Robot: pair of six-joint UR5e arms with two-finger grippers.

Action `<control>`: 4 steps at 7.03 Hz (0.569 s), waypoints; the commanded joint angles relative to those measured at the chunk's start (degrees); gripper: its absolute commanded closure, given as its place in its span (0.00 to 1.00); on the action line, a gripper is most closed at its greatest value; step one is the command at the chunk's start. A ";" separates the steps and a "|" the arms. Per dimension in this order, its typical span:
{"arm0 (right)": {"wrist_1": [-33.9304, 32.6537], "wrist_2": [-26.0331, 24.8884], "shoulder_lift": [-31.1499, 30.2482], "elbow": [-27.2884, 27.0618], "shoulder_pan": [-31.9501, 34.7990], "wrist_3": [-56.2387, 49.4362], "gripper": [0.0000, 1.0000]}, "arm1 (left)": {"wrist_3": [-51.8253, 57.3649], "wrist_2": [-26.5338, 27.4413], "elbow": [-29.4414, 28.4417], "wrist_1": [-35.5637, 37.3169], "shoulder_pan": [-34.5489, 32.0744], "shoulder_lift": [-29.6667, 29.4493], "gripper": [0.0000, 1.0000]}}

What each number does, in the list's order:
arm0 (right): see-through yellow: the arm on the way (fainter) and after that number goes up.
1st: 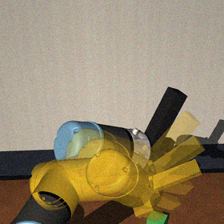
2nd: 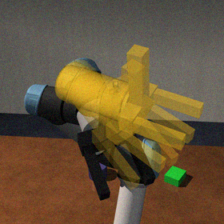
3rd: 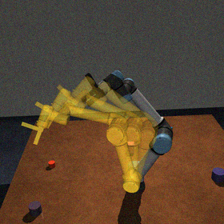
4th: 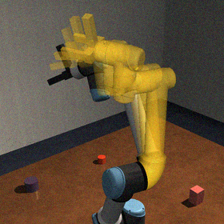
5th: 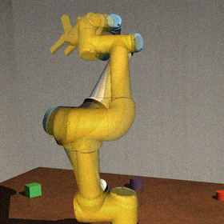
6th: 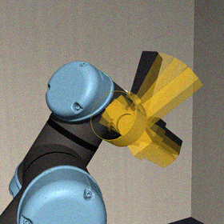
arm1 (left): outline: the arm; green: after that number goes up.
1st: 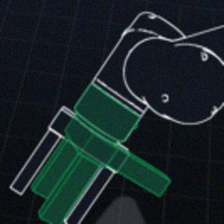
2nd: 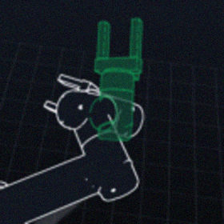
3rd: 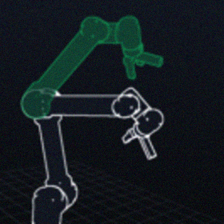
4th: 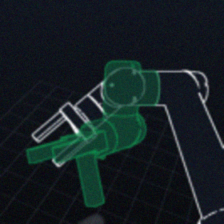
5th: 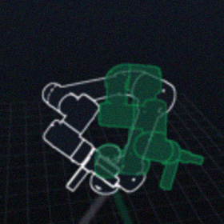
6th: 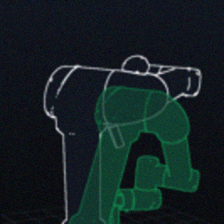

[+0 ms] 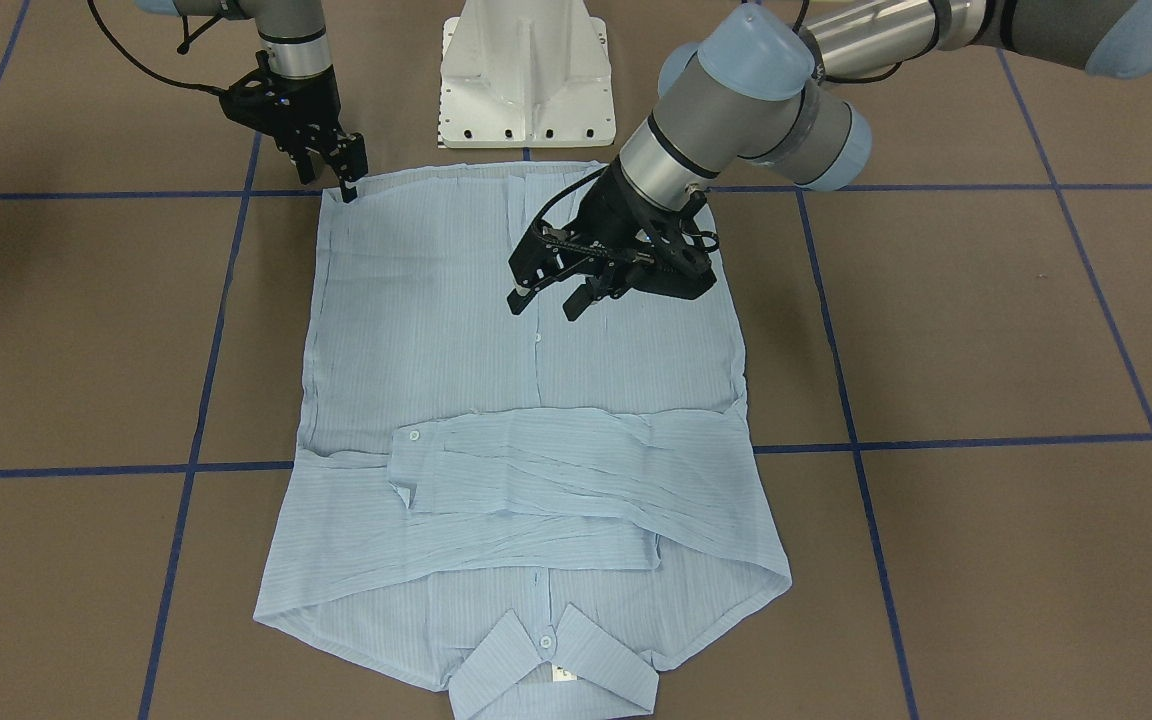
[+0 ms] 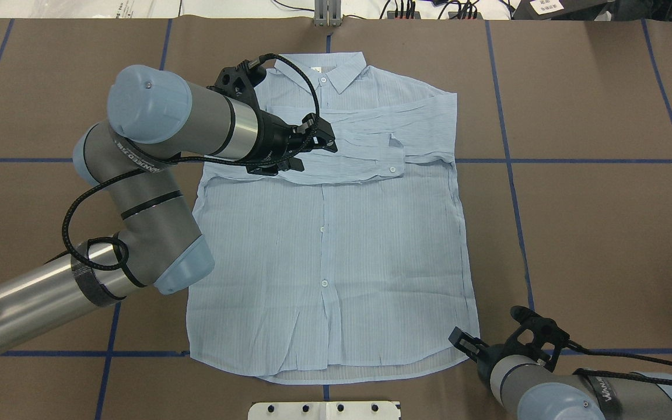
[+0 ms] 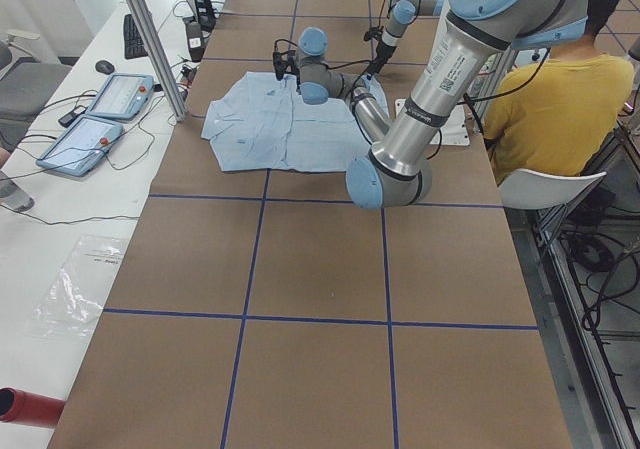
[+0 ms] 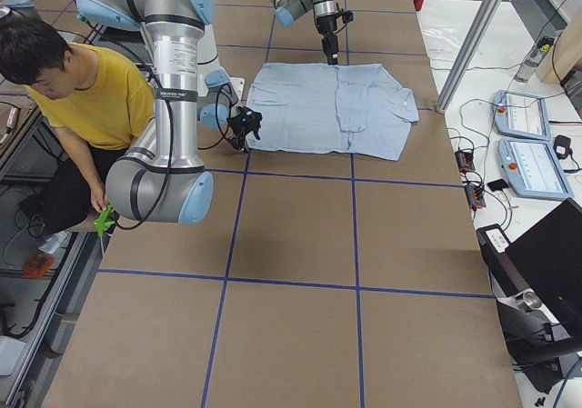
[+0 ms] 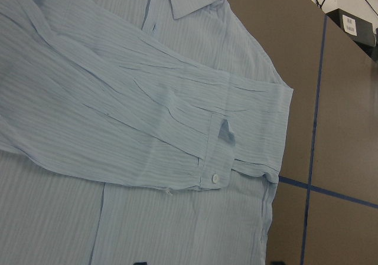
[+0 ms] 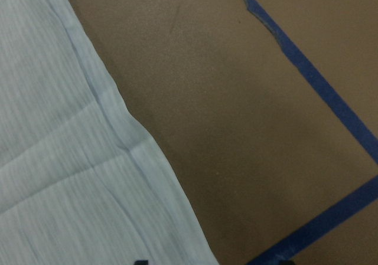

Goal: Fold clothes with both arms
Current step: 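Release the sleeve with the left gripper while the right gripper moves to the hem corner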

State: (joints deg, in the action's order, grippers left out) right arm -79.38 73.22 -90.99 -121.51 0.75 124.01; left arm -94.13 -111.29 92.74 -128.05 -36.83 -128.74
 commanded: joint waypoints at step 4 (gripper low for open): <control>-0.07 0.00 -0.07 0.22 0.57 -0.09 0.51 | 0.00 0.02 0.08 0.00 0.09 0.33 0.25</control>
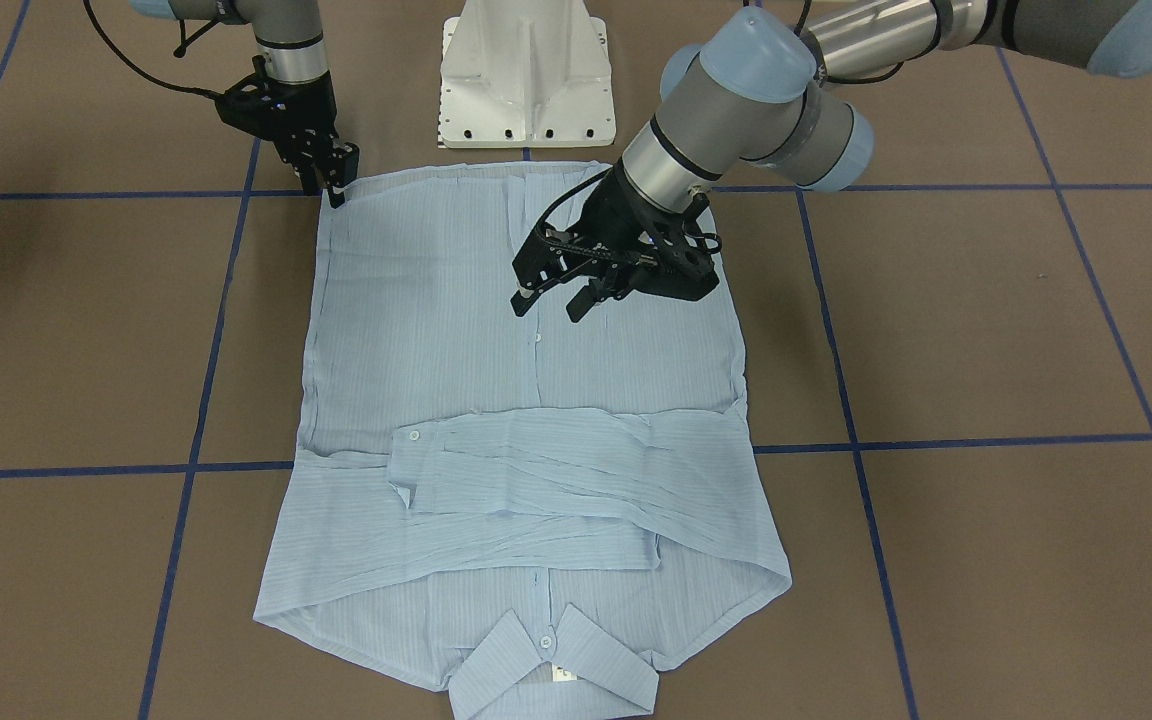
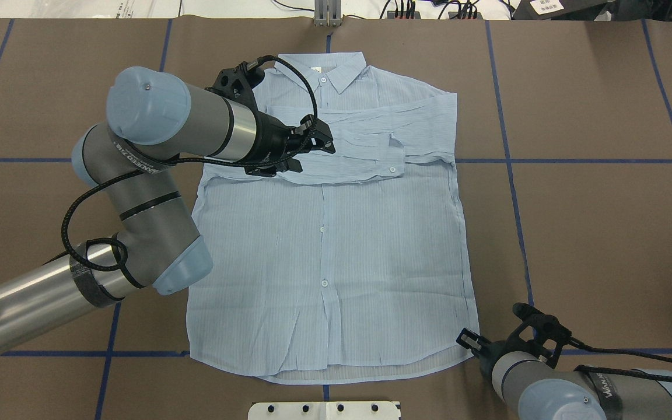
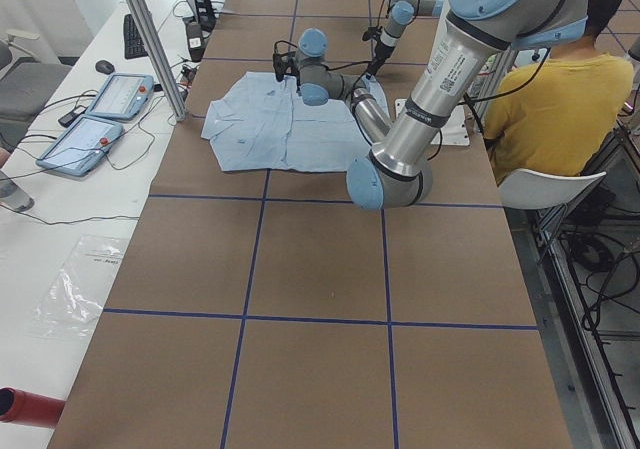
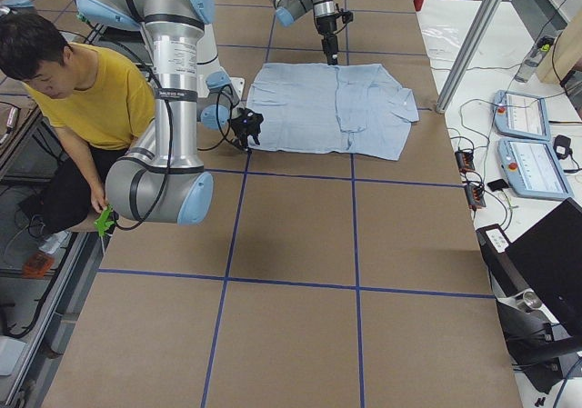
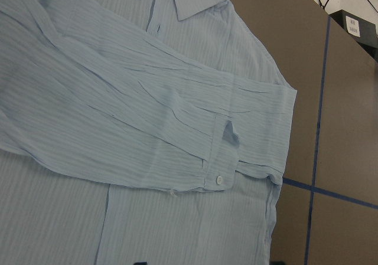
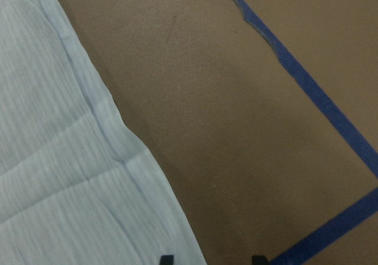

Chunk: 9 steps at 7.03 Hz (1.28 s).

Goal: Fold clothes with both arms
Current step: 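Release the sleeve with the left gripper while the right gripper moves to the hem corner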

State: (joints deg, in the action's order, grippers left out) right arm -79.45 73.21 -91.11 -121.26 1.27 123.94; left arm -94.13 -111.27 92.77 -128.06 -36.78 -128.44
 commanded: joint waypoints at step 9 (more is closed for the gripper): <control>0.00 0.62 -0.21 -1.88 3.04 -0.80 1.00 | -2.81 16.72 24.85 27.47 14.65 16.02 0.28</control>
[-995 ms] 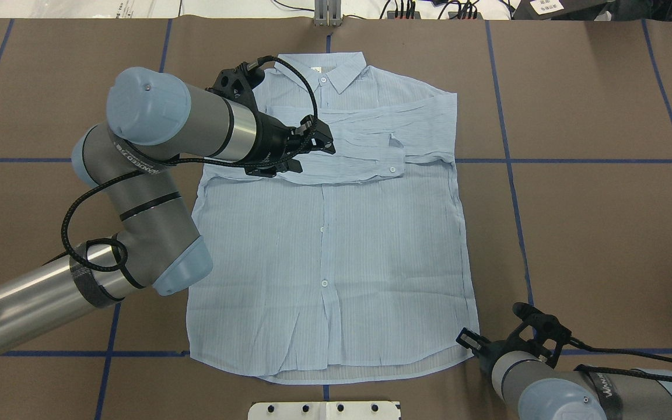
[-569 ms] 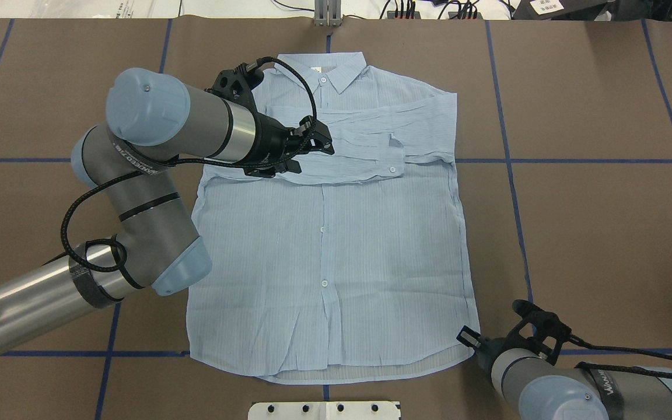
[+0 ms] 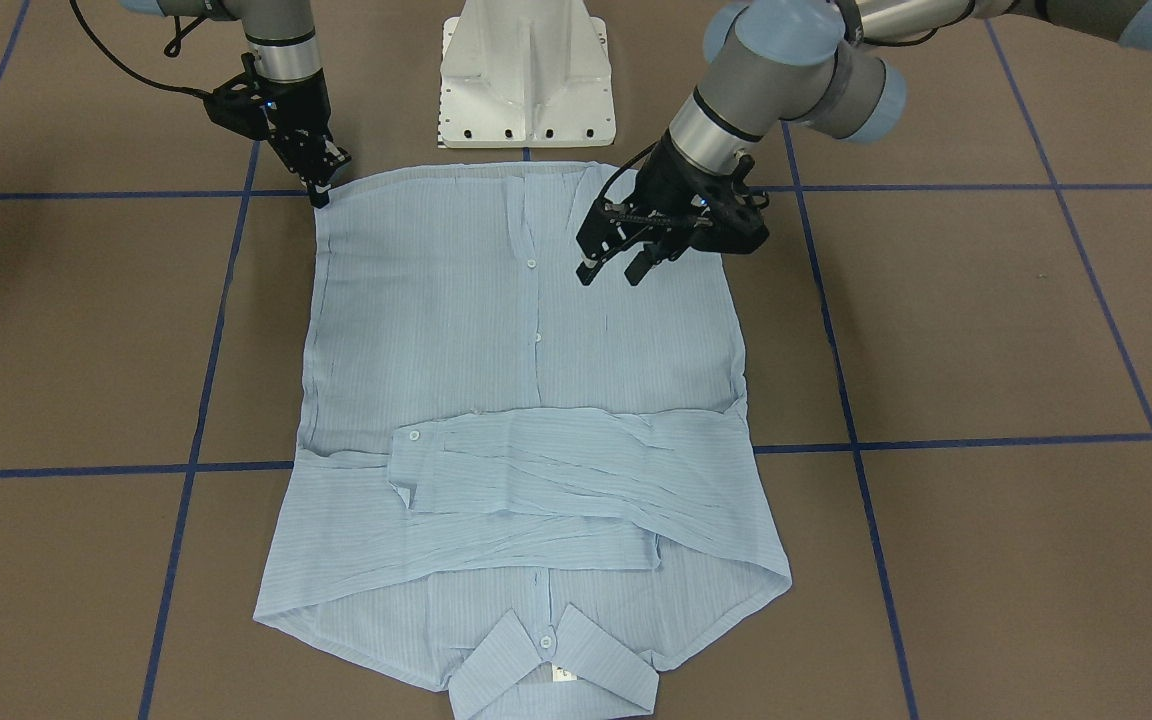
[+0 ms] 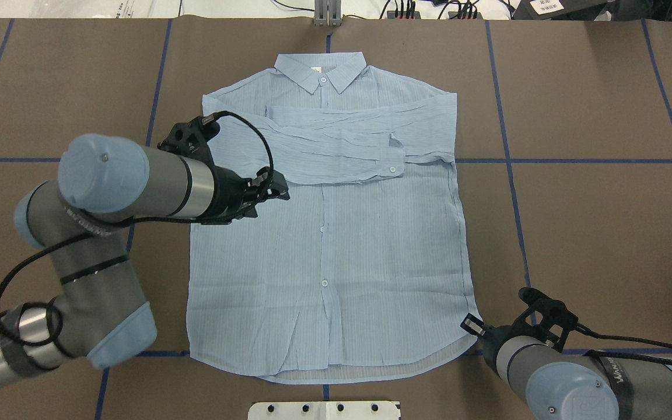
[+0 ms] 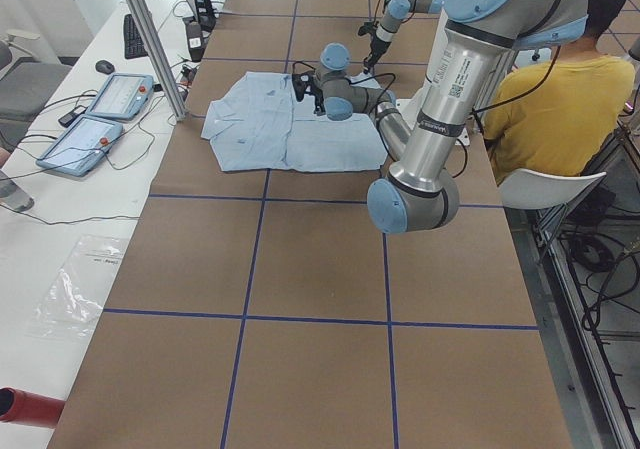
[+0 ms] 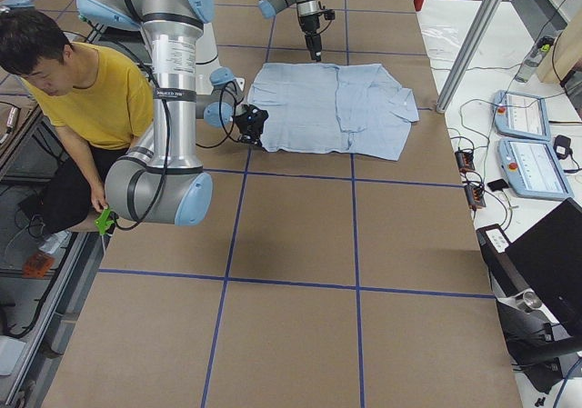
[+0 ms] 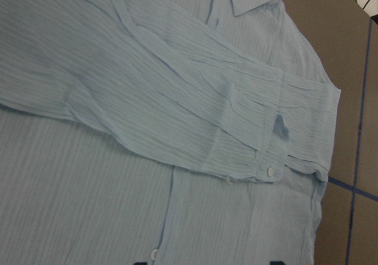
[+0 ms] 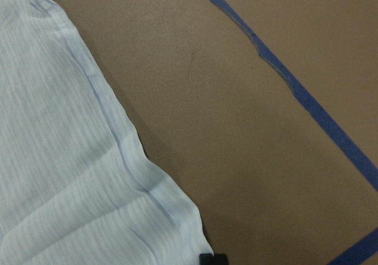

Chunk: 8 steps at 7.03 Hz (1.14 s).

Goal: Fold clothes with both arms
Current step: 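Move the left gripper to the hem corner nearest it and grasp both hem corners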

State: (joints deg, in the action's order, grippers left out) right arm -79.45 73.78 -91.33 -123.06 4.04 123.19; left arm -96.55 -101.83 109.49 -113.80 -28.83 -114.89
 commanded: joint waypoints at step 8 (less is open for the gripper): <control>0.09 0.23 0.28 1.07 -0.09 -0.14 1.00 | -4.70 11.48 9.88 19.14 17.66 14.52 0.34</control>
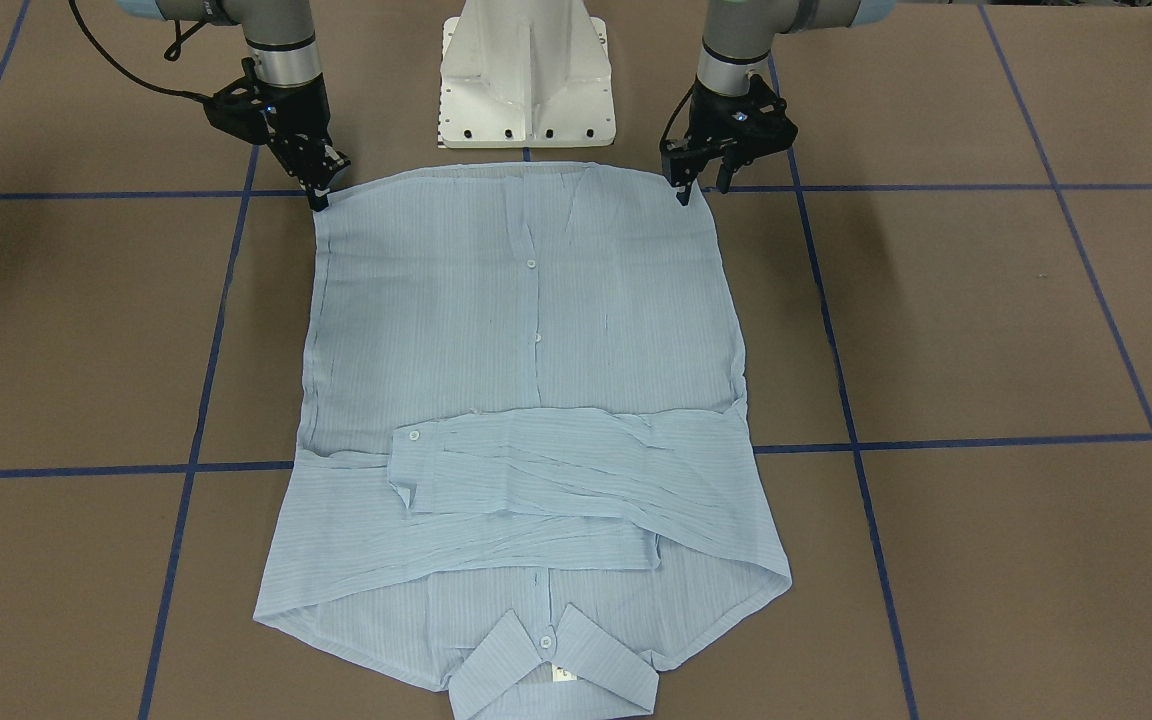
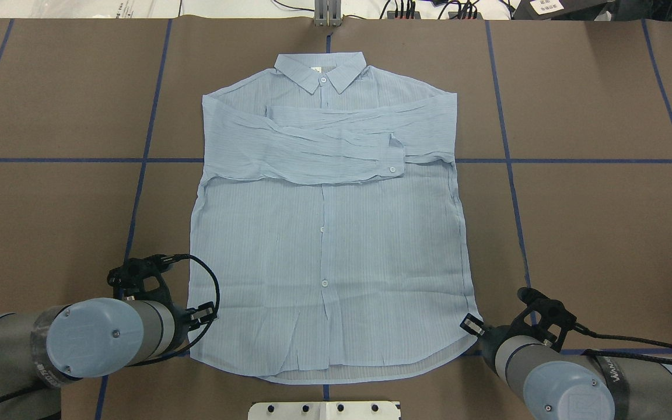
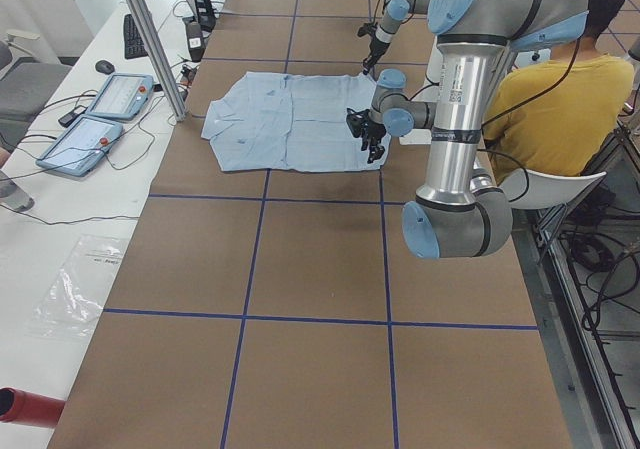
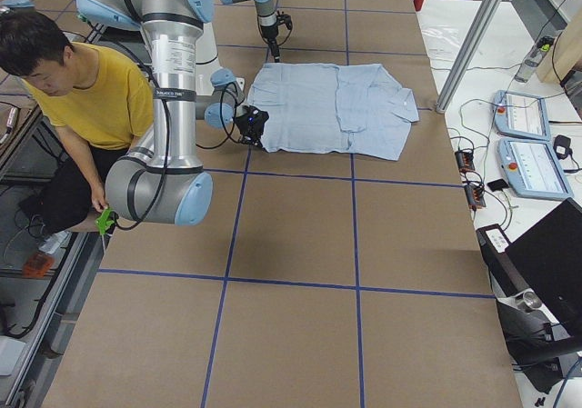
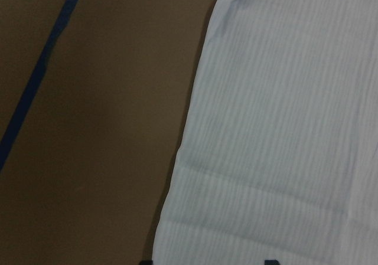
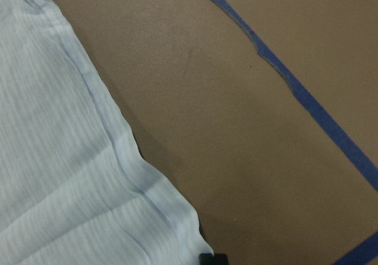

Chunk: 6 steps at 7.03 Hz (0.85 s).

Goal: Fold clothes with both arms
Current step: 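Move the left gripper to the hem corner nearest it and grasp both hem corners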

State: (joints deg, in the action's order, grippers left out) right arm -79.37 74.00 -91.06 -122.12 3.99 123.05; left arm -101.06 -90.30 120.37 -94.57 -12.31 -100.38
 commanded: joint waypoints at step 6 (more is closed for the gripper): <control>0.09 -0.09 0.09 0.92 -0.30 0.09 1.00 | -0.19 -0.93 -2.24 -0.44 3.69 0.09 0.41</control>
State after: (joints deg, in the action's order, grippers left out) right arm -79.29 73.93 -90.97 -121.25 3.72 123.06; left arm -101.25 -91.22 118.52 -94.93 -9.01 -100.35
